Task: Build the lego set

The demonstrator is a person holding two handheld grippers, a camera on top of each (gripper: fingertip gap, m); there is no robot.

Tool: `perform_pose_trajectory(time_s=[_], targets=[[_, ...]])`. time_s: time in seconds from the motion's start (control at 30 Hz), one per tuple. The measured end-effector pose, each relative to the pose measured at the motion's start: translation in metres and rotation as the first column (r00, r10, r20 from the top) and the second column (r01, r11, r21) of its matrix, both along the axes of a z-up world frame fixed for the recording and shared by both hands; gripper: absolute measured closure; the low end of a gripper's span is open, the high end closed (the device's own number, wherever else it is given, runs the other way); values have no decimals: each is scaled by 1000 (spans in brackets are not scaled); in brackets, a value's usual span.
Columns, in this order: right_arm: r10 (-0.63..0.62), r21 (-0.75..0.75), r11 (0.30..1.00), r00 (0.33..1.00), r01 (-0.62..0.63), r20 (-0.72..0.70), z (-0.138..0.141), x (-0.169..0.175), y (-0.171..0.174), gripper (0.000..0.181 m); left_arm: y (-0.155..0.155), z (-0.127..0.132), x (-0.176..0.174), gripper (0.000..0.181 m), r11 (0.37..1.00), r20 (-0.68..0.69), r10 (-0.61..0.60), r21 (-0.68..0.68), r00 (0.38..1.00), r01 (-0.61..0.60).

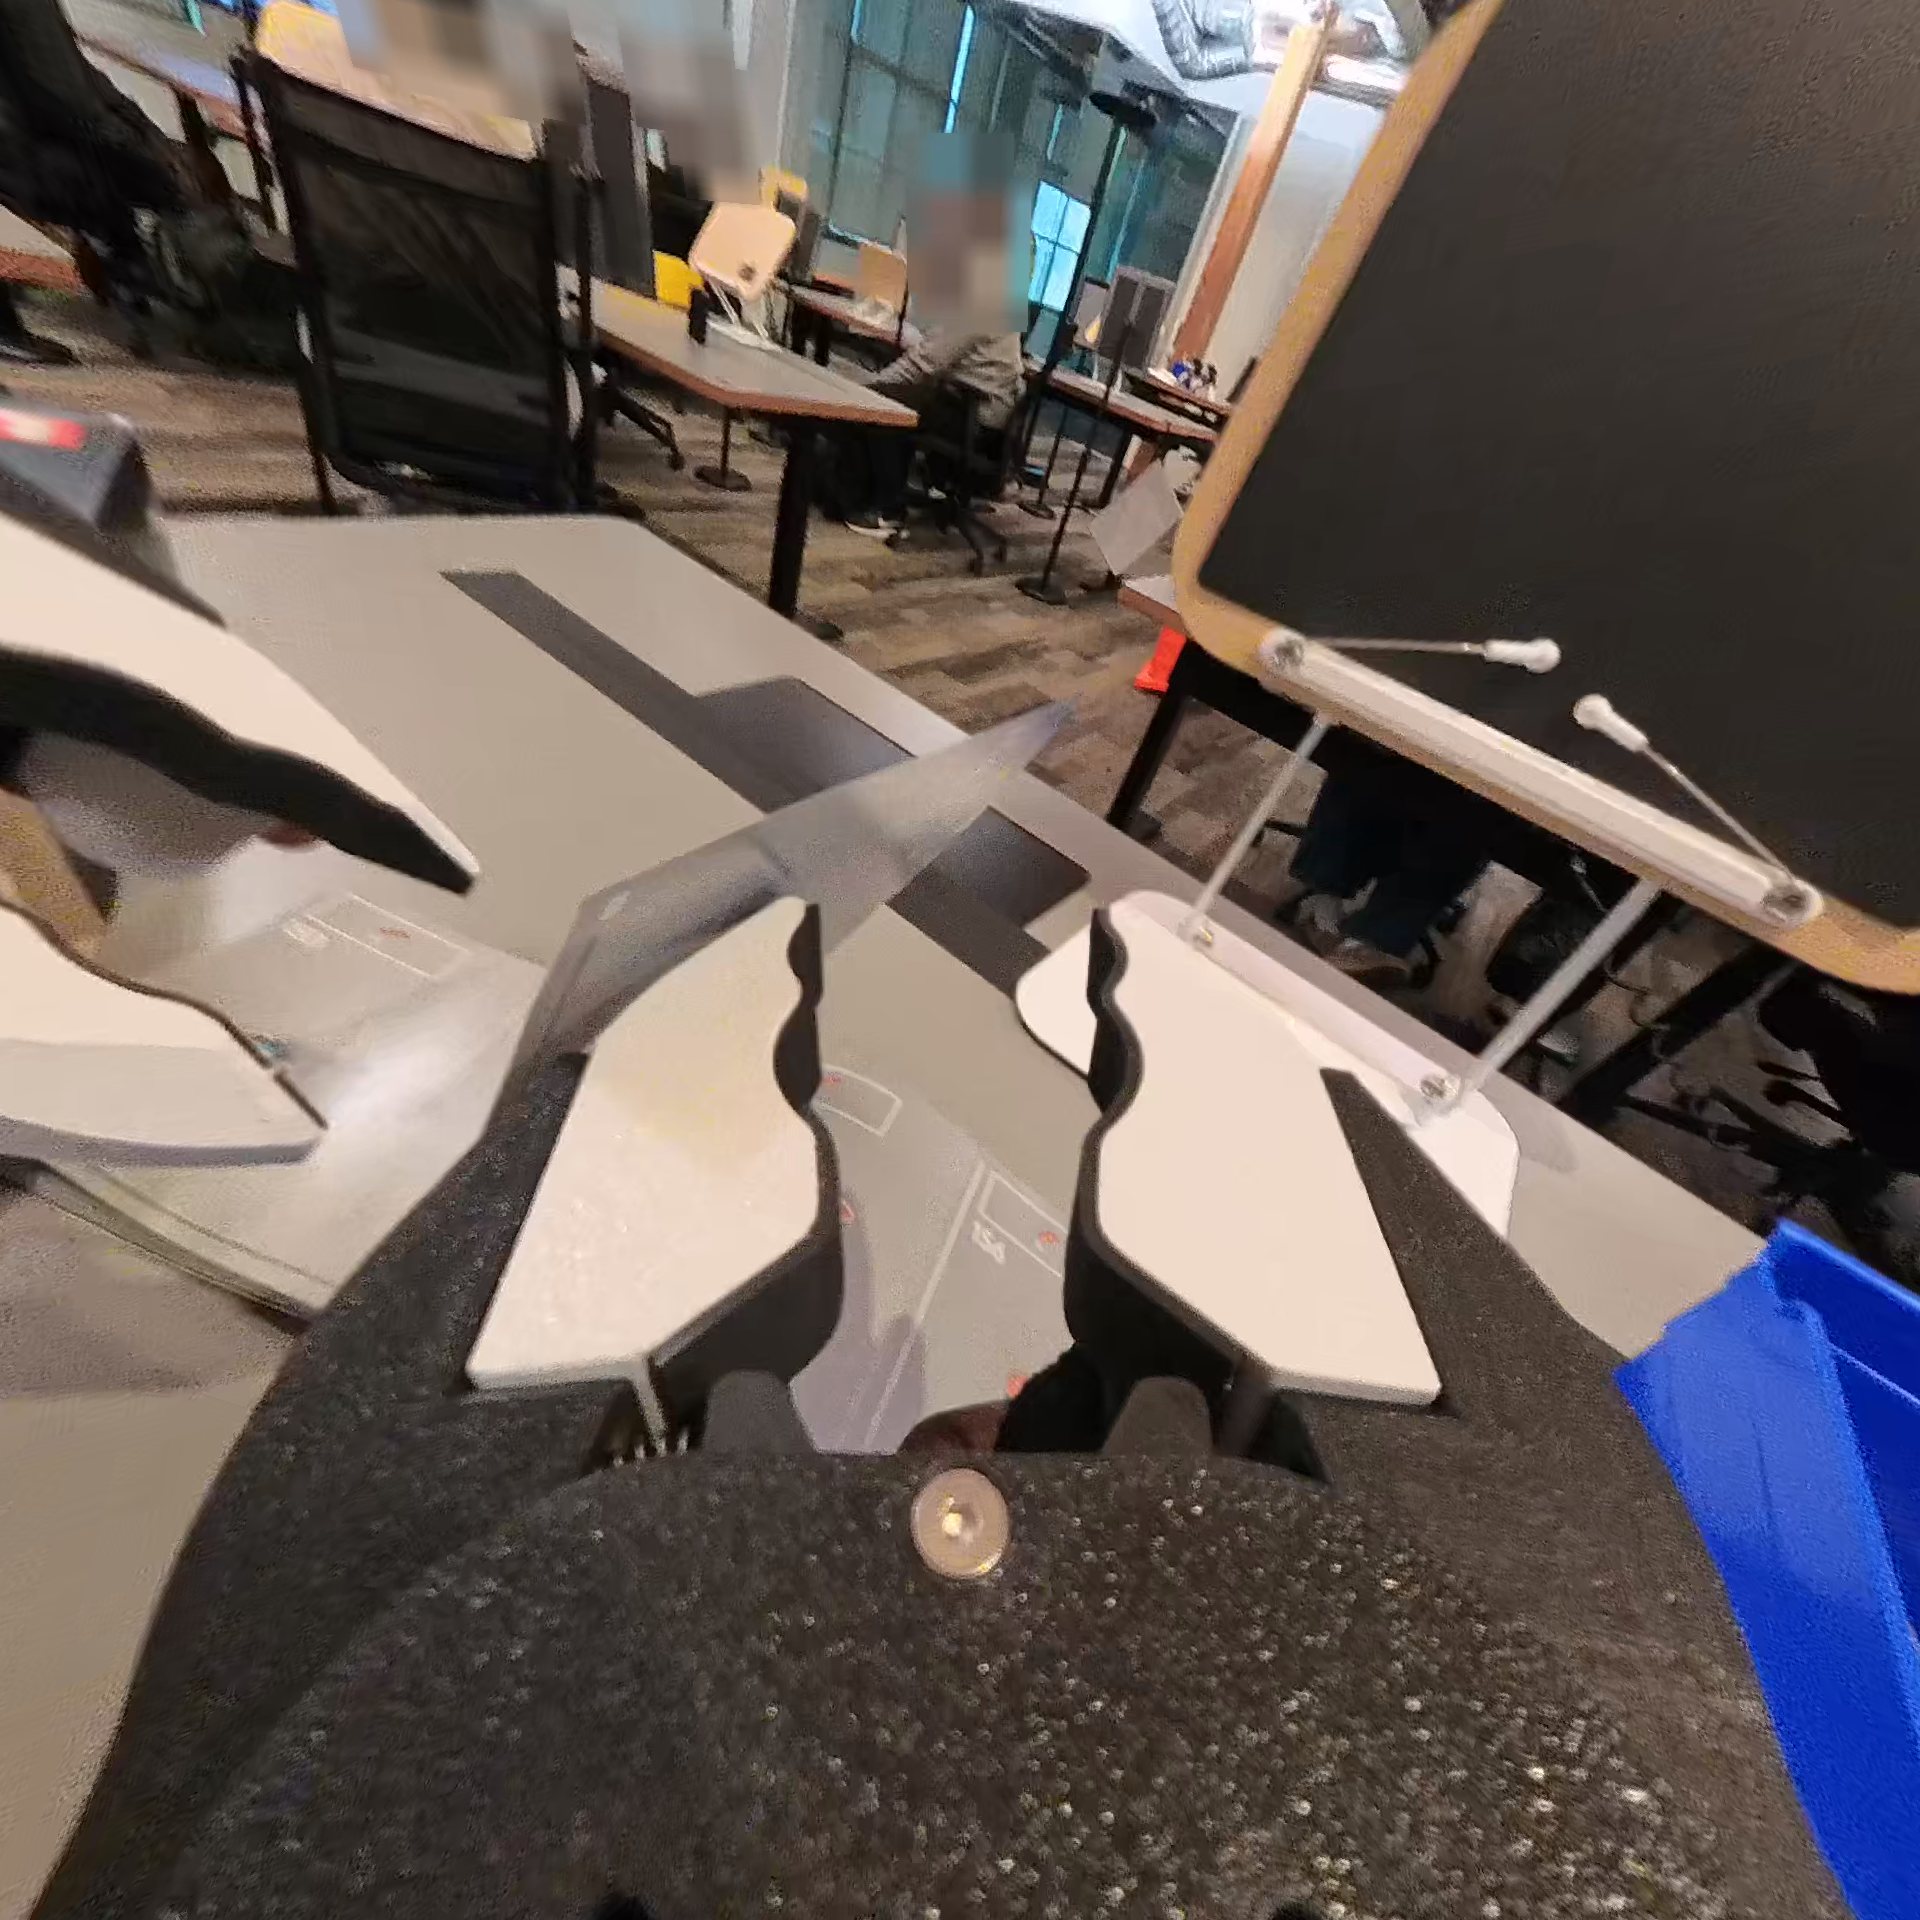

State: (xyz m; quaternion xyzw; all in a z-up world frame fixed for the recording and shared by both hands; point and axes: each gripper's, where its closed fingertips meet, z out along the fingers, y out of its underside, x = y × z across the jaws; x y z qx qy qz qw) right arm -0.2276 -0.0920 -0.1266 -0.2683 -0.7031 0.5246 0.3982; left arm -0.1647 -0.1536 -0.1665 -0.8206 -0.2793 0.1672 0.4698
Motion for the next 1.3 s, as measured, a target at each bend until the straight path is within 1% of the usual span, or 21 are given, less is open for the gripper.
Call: perform_pose_trajectory(time_s=[0.07,0.13,0.2,0.3,0.37,0.43,0.53,0.6,0.67,0.73,0.8,0.93,1.07,1.3], targets=[[40,-15,999,999,-40,4,9,3,-13,132,-2,6,1,120,991,-10,38,125,999,-37],[93,-10,996,995,-93,24,11,8,-30,131,-3,6,5,117,978,0,54,201,999,-53],[142,11,990,989,-142,37,9,14,-46,131,-4,3,8,115,969,0,59,242,998,-57],[192,45,980,981,-194,28,5,21,-64,131,-7,6,17,114,947,2,29,320,1000,-28],[220,62,973,975,-222,25,2,26,-72,131,-11,9,19,114,930,17,17,366,1000,-22],[237,70,969,971,-239,26,-1,28,-75,133,-14,8,17,113,925,31,20,378,999,-31],[239,92,966,971,-240,24,-5,27,-68,133,-20,-2,11,111,929,68,57,361,996,-78],[226,92,969,974,-228,36,-10,24,-57,134,-29,-11,2,112,934,88,127,326,988,-149],[205,89,974,977,-210,55,-18,21,-44,136,-37,-18,-3,113,923,122,174,326,977,-205],[181,86,979,980,-187,79,-31,18,-28,137,-41,-22,-6,113,906,164,191,350,968,-238],[172,74,981,980,-180,96,-43,18,-15,139,-44,-25,-8,115,898,189,199,357,962,-256],[151,75,984,983,-159,106,-63,20,7,142,-48,-27,-11,119,899,182,215,348,959,-268],[149,59,986,986,-154,76,-68,26,20,145,-50,-28,-12,121,900,178,218,345,960,-268],[173,33,984,983,-175,55,-75,40,26,148,-58,-24,-15,129,882,173,245,368,954,-294]])
